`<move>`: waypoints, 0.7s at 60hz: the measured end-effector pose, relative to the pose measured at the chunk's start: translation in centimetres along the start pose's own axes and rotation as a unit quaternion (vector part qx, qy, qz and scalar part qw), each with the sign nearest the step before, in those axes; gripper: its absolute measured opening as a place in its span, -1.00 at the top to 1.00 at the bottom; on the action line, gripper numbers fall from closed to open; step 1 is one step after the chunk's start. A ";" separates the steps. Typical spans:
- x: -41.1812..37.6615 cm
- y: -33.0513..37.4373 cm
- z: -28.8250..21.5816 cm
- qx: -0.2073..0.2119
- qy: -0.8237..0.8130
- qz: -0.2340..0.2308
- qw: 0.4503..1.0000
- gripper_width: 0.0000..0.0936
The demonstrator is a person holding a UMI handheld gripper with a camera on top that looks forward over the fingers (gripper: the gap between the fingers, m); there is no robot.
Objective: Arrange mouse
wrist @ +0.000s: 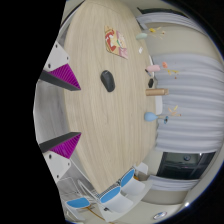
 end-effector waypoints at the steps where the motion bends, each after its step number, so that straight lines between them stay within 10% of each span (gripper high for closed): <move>1: -0.2 0.0 0.0 -0.001 0.001 -0.003 1.000 -0.83; 42: -13.6 -6.0 1.5 0.001 0.058 -0.085 0.995 -0.83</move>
Point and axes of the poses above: the point between the fingertips, and its own axes, seen from behind it with the camera up: x to the right, z down, y backward, against the way the camera looks, the point moved 4 cm from there along y, backward, against the way the camera looks, and after that the axes turned 6 degrees about -y, right-handed, at the moved point
